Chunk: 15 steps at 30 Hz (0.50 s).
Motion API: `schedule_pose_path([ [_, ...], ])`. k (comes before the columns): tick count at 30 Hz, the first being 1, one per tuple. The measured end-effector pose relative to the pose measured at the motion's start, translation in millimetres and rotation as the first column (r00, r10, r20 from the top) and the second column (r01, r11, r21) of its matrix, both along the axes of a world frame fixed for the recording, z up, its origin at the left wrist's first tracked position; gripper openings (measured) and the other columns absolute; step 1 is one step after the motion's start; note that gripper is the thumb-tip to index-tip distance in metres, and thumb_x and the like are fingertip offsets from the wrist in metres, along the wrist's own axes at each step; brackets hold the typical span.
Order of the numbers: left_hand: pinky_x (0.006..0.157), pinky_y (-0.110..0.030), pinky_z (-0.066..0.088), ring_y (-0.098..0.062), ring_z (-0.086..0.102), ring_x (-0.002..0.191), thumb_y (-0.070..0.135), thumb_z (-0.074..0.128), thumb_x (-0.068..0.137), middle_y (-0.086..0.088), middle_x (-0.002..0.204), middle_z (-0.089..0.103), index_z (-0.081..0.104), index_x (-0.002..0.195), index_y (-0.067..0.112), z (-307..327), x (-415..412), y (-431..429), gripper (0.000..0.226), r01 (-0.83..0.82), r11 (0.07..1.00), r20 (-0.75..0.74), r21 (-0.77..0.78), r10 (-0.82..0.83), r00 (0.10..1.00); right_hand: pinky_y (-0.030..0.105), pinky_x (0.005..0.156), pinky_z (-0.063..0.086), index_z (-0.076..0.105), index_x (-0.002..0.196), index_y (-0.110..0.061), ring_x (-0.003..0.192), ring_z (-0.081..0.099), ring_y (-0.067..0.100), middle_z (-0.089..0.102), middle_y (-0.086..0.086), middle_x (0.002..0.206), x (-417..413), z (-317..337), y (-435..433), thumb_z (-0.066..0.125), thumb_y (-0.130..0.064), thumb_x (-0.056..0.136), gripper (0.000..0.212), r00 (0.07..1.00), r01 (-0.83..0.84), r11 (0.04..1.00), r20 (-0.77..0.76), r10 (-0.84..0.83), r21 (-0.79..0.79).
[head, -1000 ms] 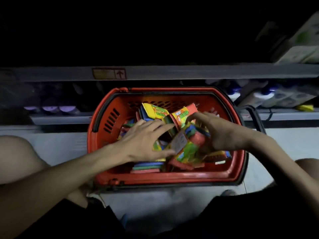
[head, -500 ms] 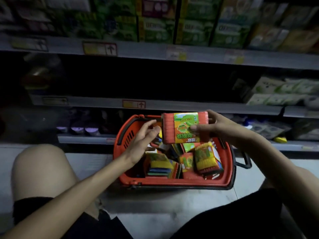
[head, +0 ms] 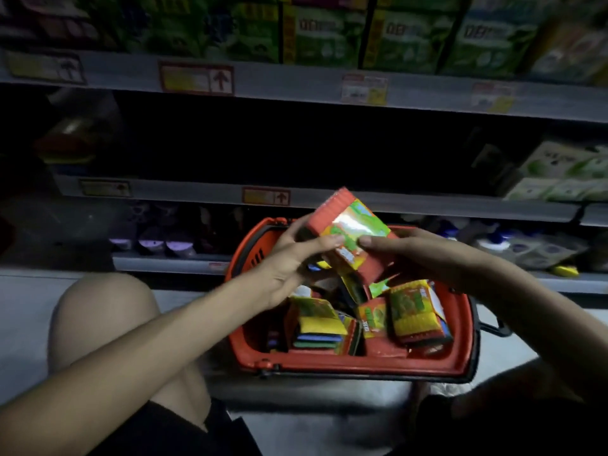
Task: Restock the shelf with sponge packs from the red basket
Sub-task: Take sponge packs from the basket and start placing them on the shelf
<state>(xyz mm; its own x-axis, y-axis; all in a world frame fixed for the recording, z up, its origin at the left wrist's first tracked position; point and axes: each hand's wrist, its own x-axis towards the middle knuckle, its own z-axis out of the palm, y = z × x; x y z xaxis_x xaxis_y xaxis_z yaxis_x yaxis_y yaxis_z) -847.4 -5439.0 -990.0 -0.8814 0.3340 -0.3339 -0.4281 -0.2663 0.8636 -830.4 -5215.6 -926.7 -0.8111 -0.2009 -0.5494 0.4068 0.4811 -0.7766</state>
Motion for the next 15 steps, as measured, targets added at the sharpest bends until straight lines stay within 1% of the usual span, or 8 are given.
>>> schedule_pose_path([
  [3, 0.082, -0.057, 0.061, -0.031, 0.073, 0.102, 0.024, 0.094, 0.052, -0.018, 0.121, 0.073, 0.057, 0.135, 0.012, -18, -15, 8, 0.092, -0.107, 0.994, 0.079, -0.021, 0.109, 0.991, 0.047, 0.094, 0.059, 0.069, 0.116, -0.014, 0.097, 0.075, 0.034, 0.078, 0.013, 0.103, -12, -19, 6, 0.058, -0.06, 0.094, 0.052, 1.0, 0.006, 0.996, 0.007, -0.007, 0.087],
  [4, 0.083, -0.057, 0.061, -0.03, 0.073, 0.103, 0.029, 0.095, 0.046, -0.017, 0.122, 0.073, 0.057, 0.135, 0.012, -23, -20, 9, 0.099, -0.145, 0.989, 0.087, -0.041, 0.148, 0.985, 0.047, 0.092, 0.058, 0.069, 0.115, -0.016, 0.094, 0.075, 0.034, 0.078, 0.014, 0.102, -15, -25, 10, 0.051, -0.06, 0.098, 0.051, 0.999, 0.051, 0.993, 0.001, -0.052, 0.107],
  [6, 0.083, -0.051, 0.062, -0.026, 0.075, 0.101, 0.035, 0.094, 0.041, -0.012, 0.115, 0.076, 0.059, 0.13, 0.015, -32, -30, 8, 0.098, -0.202, 0.975, 0.063, -0.092, 0.208, 0.976, 0.046, 0.088, 0.058, 0.07, 0.115, -0.014, 0.092, 0.073, 0.035, 0.076, 0.015, 0.1, -21, -35, 20, 0.045, -0.047, 0.106, 0.042, 0.992, 0.106, 0.976, -0.089, -0.091, 0.192],
  [7, 0.083, -0.048, 0.062, -0.025, 0.075, 0.101, 0.036, 0.094, 0.042, -0.01, 0.113, 0.077, 0.06, 0.127, 0.016, -35, -33, 6, 0.093, -0.218, 0.969, 0.04, -0.114, 0.223, 0.974, 0.046, 0.085, 0.057, 0.07, 0.116, -0.012, 0.092, 0.072, 0.034, 0.075, 0.014, 0.1, -24, -39, 24, 0.049, -0.037, 0.106, 0.034, 0.981, 0.076, 0.942, -0.195, -0.011, 0.327],
  [8, 0.082, -0.046, 0.062, -0.025, 0.075, 0.101, 0.036, 0.093, 0.044, -0.008, 0.112, 0.077, 0.061, 0.125, 0.018, -36, -36, 3, 0.089, -0.218, 0.966, 0.026, -0.137, 0.223, 0.974, 0.045, 0.081, 0.056, 0.069, 0.118, -0.012, 0.092, 0.07, 0.032, 0.074, 0.012, 0.103, -27, -45, 29, 0.056, -0.028, 0.103, 0.026, 0.949, 0.036, 0.863, -0.289, 0.13, 0.504],
  [10, 0.077, -0.041, 0.06, -0.023, 0.075, 0.099, 0.038, 0.091, 0.049, -0.005, 0.111, 0.078, 0.061, 0.127, 0.022, -39, -37, -2, 0.086, -0.188, 0.968, 0.023, -0.165, 0.194, 0.981, 0.041, 0.079, 0.056, 0.064, 0.129, -0.019, 0.1, 0.067, 0.025, 0.069, 0.004, 0.118, -33, -60, 33, 0.066, -0.017, 0.093, 0.036, 0.867, -0.012, 0.684, -0.334, 0.371, 0.73],
  [12, 0.074, -0.038, 0.057, -0.018, 0.075, 0.093, 0.037, 0.088, 0.057, 0.001, 0.106, 0.079, 0.062, 0.126, 0.03, -44, -36, -6, 0.074, -0.152, 0.969, 0.026, -0.194, 0.16, 0.987, 0.041, 0.084, 0.056, 0.056, 0.138, -0.022, 0.11, 0.063, 0.026, 0.059, 0.004, 0.128, -40, -78, 35, 0.068, -0.013, 0.089, 0.051, 0.873, -0.048, 0.61, -0.264, 0.411, 0.791],
  [15, 0.081, -0.043, 0.057, -0.014, 0.073, 0.096, 0.037, 0.083, 0.065, 0.004, 0.108, 0.079, 0.065, 0.123, 0.036, -54, -32, -9, 0.061, -0.098, 0.973, 0.065, -0.21, 0.114, 0.991, 0.045, 0.092, 0.055, 0.049, 0.14, -0.016, 0.118, 0.058, 0.033, 0.055, 0.01, 0.128, -50, -108, 41, 0.067, -0.013, 0.09, 0.054, 0.912, -0.084, 0.541, -0.154, 0.379, 0.837],
])
